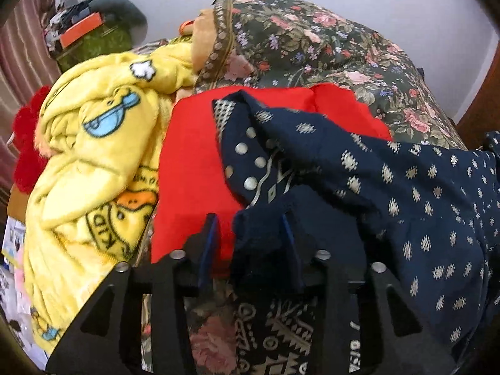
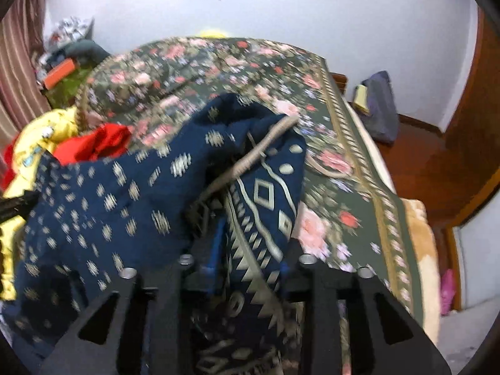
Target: Fold large clothes
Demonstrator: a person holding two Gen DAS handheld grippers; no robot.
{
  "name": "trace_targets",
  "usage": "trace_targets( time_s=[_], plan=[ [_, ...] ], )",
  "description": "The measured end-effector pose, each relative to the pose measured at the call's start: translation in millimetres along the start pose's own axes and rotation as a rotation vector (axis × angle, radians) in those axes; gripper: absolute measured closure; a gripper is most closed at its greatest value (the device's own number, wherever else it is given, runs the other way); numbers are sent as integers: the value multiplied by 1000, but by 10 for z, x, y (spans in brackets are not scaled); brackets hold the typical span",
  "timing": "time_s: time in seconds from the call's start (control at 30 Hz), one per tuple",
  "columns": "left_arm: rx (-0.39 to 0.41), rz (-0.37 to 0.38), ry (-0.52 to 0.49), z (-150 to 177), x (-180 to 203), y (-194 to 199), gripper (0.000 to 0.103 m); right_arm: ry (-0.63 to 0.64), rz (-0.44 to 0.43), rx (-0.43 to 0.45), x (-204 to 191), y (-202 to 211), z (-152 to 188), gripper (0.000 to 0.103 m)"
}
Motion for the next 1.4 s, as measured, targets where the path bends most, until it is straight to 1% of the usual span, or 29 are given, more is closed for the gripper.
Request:
trace_targets(
  time_s=[0.07, 0.1, 0.17, 0.23, 0.3, 0.43, 0.53, 0.63, 0.67, 0.73, 0.77, 0.8, 0.87, 0.97, 1.07, 1.2, 1.3, 1.37, 1.4],
  plan=[
    [-18, 3, 7, 29, -29, 46, 59, -4, 32, -21, 3, 44, 68, 49],
    [-27, -2, 8, 52, -46, 81, 58, -1, 36, -22, -7, 98, 113, 48],
    [-34, -15, 10, 97, -71, 148, 54, 1, 25, -26, -22, 172, 172, 47],
    [-29, -20, -2, 150, -72, 249, 53, -7, 22, -33, -32, 278, 238, 43],
    [-27, -20, -21, 214, -69, 359, 53, -9, 38, -37, -43, 385, 290, 39],
    [-13, 16, -53, 366, -56, 657, 52, -7, 17, -29, -110, 649, 358, 37],
    [10, 36, -65, 471, -83, 911, 43, -19, 1, -11, -173, 845, 402, 37],
    [39, 52, -93, 581, -122, 1166, 43, -19, -7, 19, -249, 1079, 451, 37],
    [44, 54, -100, 616, -138, 1233, 43, -18, -14, 30, -278, 1170, 471, 36],
    [54, 47, -115, 708, -184, 1380, 42, -13, -23, 42, -325, 1268, 502, 30],
    [59, 45, -121, 745, -201, 1428, 42, -8, -17, 48, -348, 1337, 534, 28],
    [64, 46, -128, 798, -224, 1491, 42, -4, -11, 53, -362, 1365, 551, 28],
    [71, 46, -142, 930, -272, 1599, 37, 8, -1, 59, -388, 1447, 620, 28],
    [69, 46, -167, 1134, -318, 1680, 36, 19, -10, 46, -448, 1539, 782, 28],
    [45, 52, -183, 1381, -341, 1688, 36, 19, -23, 19, -497, 1562, 968, 27],
    [-13, 80, -188, 1739, -375, 1605, 36, 26, -44, -43, -577, 1512, 1257, 27],
    [-86, 125, -173, 2007, -373, 1479, 36, 18, -62, -98, -616, 1443, 1491, 27],
    [-146, 154, -166, 2183, -372, 1383, 36, -19, -102, -158, -611, 1355, 1678, 27],
    [-162, 164, -158, 2239, -362, 1365, 36, -35, -114, -177, -619, 1333, 1752, 27]
  ],
)
Point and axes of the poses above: each gripper's, at about its wrist camera, not at the fingertips, and y roughly against the way its jaws point, x to its right, z to its underside, the point moved 6 cm from there along -y, roughly the way its jaws point, and after that the axes turned 11 degrees about -z, right-handed, at the moved point
